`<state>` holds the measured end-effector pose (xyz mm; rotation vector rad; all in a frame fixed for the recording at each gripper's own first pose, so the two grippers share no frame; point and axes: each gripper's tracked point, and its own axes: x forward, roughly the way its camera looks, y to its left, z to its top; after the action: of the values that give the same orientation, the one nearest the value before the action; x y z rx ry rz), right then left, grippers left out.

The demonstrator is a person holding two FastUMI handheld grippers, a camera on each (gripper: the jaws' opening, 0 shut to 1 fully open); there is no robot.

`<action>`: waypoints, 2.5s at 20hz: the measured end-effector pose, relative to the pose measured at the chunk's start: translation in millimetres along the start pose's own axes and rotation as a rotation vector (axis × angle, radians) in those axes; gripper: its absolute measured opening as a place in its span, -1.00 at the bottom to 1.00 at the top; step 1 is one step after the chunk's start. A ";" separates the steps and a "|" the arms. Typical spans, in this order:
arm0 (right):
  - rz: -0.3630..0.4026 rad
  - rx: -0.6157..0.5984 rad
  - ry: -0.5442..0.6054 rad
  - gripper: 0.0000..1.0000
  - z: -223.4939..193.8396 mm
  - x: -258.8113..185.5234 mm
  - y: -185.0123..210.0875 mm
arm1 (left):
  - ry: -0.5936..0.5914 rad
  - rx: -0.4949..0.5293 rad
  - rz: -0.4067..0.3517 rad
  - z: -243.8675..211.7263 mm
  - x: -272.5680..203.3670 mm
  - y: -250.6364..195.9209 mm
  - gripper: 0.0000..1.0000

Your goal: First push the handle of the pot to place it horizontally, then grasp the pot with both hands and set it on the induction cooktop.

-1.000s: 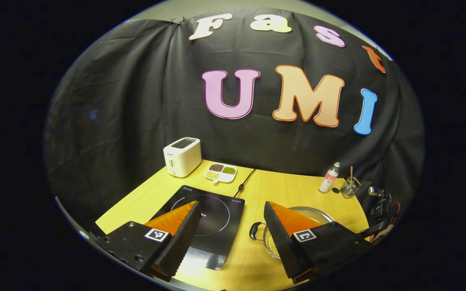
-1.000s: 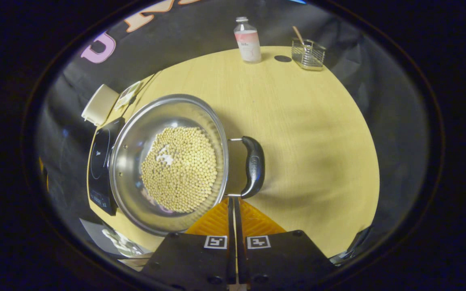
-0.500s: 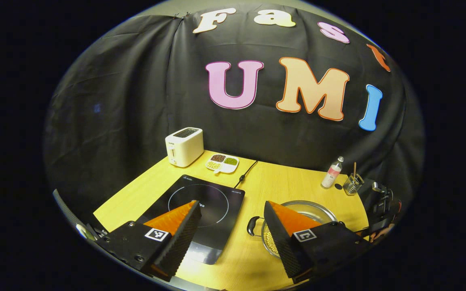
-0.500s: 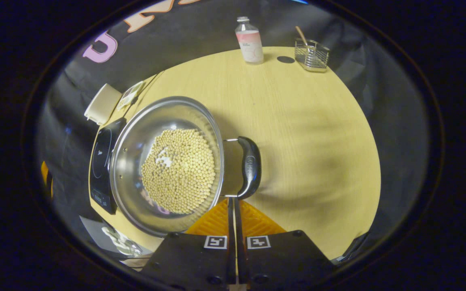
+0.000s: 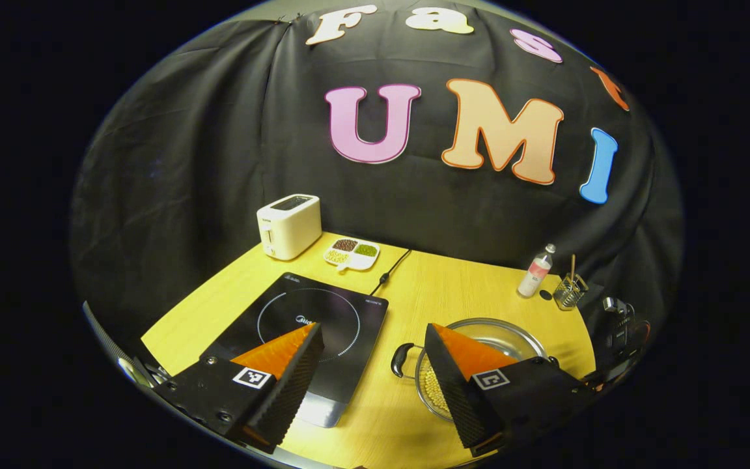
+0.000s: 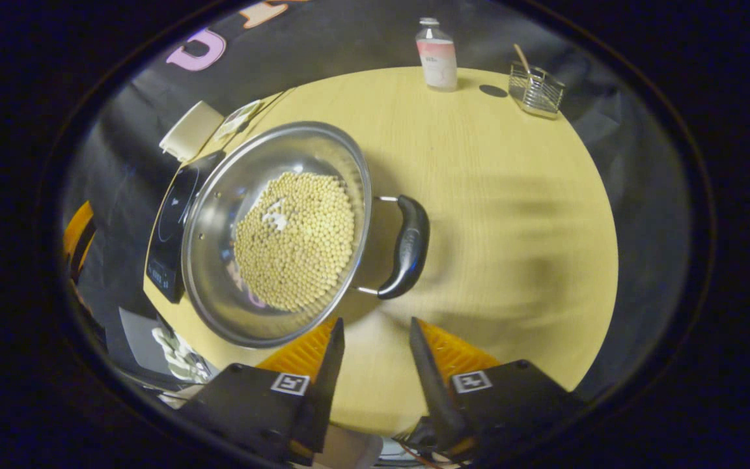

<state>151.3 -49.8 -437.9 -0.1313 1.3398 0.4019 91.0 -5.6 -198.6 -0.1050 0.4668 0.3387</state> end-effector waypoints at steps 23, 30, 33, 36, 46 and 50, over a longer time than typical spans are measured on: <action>0.258 0.462 -0.001 0.73 71.8 39.5 15.0 | 0.542 0.048 -0.279 -133.1 124.9 -55.5 1.00; 0.226 0.444 0.026 0.51 68.3 58.5 13.8 | 0.630 0.100 -0.265 -156.1 136.7 -54.7 0.80; 0.230 0.430 0.045 0.39 63.9 62.2 17.4 | 0.646 0.183 -0.237 -161.2 141.3 -49.8 0.66; 0.243 0.449 0.045 0.39 67.1 69.6 23.5 | 0.660 0.216 -0.217 -164.9 145.4 -45.0 0.41; 0.191 0.371 -0.013 0.11 70.2 60.8 15.5 | 0.660 0.044 -0.209 -170.9 121.7 -46.7 0.19; 0.180 0.344 -0.014 0.11 75.4 59.8 13.4 | 0.661 0.034 -0.209 -169.7 95.4 -44.7 0.23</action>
<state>226.1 -0.8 -476.1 0.2789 1.3915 0.3163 114.5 -49.3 -392.1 -0.2325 1.1056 0.0806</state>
